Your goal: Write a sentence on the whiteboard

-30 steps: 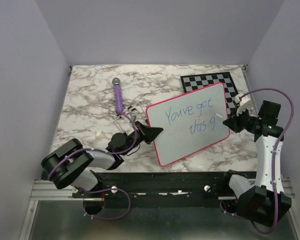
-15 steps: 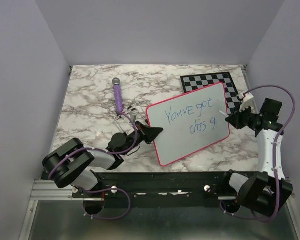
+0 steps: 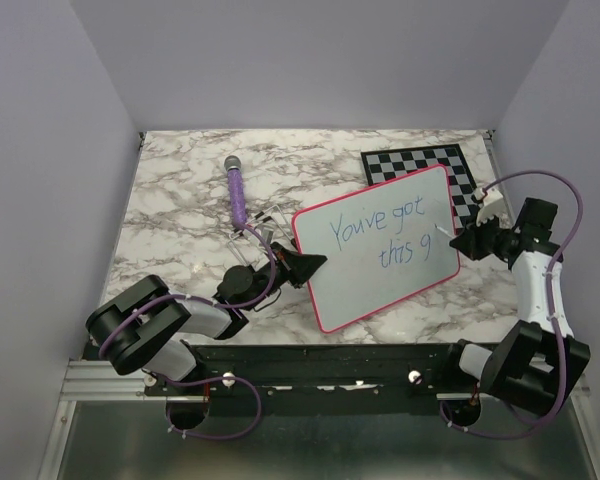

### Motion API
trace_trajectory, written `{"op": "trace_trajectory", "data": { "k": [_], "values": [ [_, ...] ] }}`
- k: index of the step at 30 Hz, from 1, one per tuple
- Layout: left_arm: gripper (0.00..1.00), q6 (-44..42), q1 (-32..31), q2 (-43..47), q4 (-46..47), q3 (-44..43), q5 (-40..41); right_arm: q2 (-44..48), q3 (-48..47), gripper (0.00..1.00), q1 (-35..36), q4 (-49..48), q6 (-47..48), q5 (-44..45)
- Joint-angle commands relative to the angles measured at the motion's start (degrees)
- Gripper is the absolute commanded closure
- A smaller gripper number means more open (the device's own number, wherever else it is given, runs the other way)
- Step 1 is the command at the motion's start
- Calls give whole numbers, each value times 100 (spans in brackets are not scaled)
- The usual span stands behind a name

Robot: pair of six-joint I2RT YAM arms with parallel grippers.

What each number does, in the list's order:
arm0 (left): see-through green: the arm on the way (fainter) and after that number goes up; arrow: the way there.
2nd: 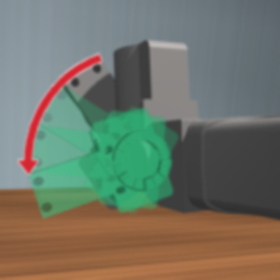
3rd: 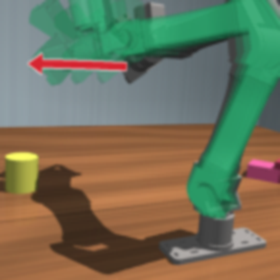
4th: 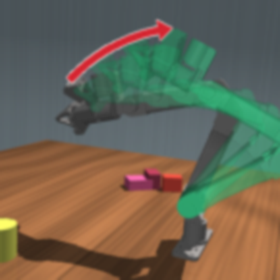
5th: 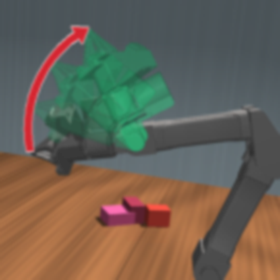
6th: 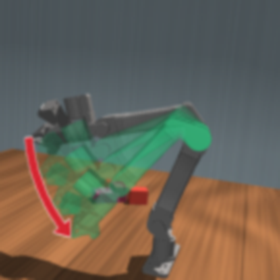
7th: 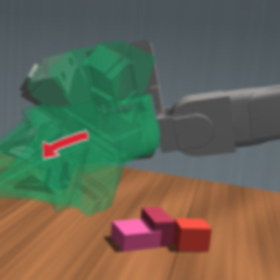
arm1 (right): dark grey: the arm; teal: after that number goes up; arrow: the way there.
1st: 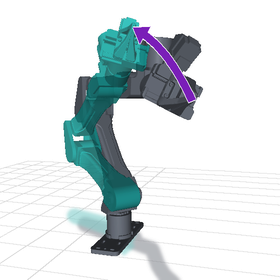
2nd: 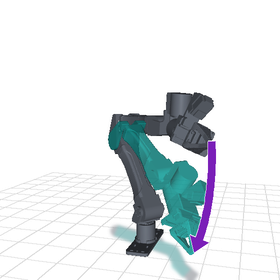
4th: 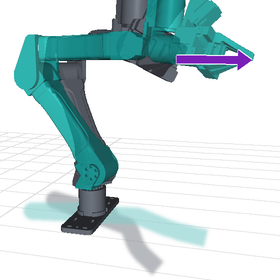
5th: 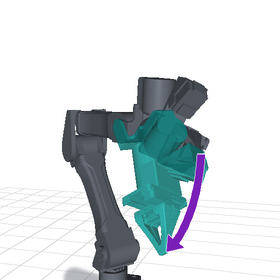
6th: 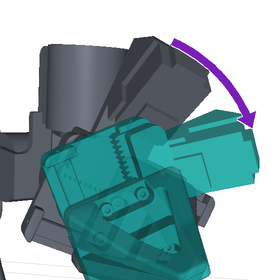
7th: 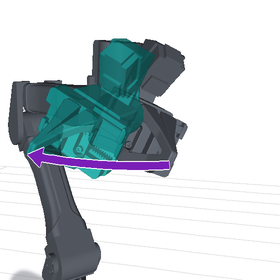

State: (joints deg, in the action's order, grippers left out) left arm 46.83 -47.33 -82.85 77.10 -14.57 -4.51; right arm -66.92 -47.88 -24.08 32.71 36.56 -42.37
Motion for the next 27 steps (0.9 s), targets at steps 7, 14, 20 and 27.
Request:
{"op": "trace_trajectory", "data": {
  "k": [7, 14, 20, 27],
  "values": [
    [100, -447, -48, -109, -81, 6, -313, 468, 217, 99, -1, 113, 203, 238],
    [100, -447, -39, -109, -46, 33, -296, 917, 288, 99, -1, 305, 194, 18],
    [100, -429, -48, -118, 7, 42, -313, 435, 226, 100, -1, 535, 449, 18],
    [100, -438, -39, -144, 16, 15, -322, 197, 218, 100, 8, 473, 475, 9]
  ]
}}
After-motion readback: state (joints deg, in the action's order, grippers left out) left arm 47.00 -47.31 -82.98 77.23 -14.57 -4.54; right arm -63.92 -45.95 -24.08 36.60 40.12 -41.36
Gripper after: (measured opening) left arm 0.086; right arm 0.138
